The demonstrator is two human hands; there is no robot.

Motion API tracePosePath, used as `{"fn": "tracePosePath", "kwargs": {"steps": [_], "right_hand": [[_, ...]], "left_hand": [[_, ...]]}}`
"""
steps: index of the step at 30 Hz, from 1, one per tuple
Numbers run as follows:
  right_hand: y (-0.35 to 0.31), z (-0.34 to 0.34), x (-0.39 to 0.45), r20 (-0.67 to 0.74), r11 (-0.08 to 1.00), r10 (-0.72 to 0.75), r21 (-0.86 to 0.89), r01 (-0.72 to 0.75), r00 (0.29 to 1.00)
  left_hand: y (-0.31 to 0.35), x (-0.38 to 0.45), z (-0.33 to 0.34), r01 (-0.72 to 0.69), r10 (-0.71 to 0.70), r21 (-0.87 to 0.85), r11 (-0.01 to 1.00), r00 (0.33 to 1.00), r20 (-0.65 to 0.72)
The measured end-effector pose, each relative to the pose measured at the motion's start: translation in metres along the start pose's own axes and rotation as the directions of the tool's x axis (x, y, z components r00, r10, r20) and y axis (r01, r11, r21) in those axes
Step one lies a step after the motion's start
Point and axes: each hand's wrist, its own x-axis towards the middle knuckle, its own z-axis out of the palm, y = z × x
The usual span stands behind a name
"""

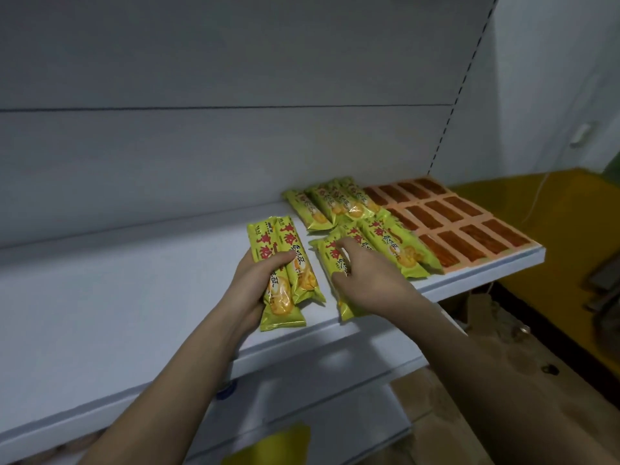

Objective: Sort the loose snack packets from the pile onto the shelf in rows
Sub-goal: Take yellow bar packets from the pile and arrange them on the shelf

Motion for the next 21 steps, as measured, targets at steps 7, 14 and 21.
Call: {"fn": "tracePosePath", "kwargs": {"steps": [7,14,21], "right_hand": [[0.005,0.012,0.009,-0.004,0.941,-0.212,-0.272,0.203,0.977],[0.013,0.011,0.023,-0.027,0.910,-0.295,-0.313,0.272,0.955],[0.017,0.005,0.032,-0.009,0.912,-0.303,-0.292,0.287,0.953]], "left_hand": [[-0.009,-0.008,0.005,-0.129,0.138,0.108,0.986,0.987,-0.077],[-0.016,-0.010,0.008,-0.189,0.216,0.160,0.969,0.961,-0.175],[-0.016,-0.015,0.010,-0.227,0.269,0.199,0.953,0.939,-0.216]]}}
